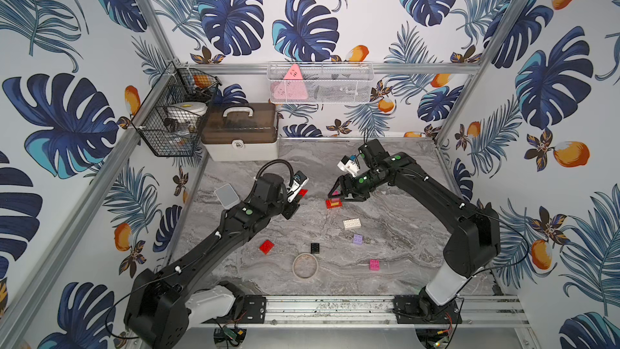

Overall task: Assemble the number 1 with lego
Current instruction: Pick up the lego brick from the center of the board.

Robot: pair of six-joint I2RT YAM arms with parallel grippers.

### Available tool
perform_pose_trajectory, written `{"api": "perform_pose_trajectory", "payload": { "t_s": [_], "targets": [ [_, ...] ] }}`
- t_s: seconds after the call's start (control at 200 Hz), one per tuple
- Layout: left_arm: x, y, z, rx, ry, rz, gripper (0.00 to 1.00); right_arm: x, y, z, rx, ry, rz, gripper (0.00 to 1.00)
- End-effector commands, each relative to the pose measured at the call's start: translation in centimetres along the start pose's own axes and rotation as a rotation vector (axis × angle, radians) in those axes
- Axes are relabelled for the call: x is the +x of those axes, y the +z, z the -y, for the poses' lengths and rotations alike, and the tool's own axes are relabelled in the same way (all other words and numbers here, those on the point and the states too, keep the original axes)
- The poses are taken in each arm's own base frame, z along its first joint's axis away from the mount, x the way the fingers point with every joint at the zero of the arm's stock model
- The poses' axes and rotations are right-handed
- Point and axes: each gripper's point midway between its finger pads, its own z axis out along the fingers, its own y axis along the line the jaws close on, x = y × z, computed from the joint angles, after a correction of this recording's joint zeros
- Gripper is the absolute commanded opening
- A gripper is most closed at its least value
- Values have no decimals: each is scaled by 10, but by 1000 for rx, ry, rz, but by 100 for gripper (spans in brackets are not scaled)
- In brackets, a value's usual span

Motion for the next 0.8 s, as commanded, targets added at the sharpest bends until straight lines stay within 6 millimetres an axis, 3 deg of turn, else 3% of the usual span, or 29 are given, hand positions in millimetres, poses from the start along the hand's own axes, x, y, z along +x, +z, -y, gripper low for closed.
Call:
{"api": "perform_pose_trajectory", "payload": {
  "t_s": [0.0, 0.285, 0.54, 0.645, 0.796],
  "targets": [
    [-39, -13, 11, 30, 322, 226, 14, -3, -10, -25, -99, -62, 30, 71],
    [-50, -19, 30, 104, 572, 286, 17, -1, -14, -46, -141, -127, 52, 64],
    [-60, -17, 40, 174, 601, 285, 17, 1, -9, -52, -82, -170, 33, 59],
    [-59, -17, 45, 198, 610, 279, 17, 11, 1, -60, -58, -203, 1, 59],
    [-57, -16, 48, 214, 611, 266, 17, 8, -1, -67, -44, -226, 30, 56]
  ]
}}
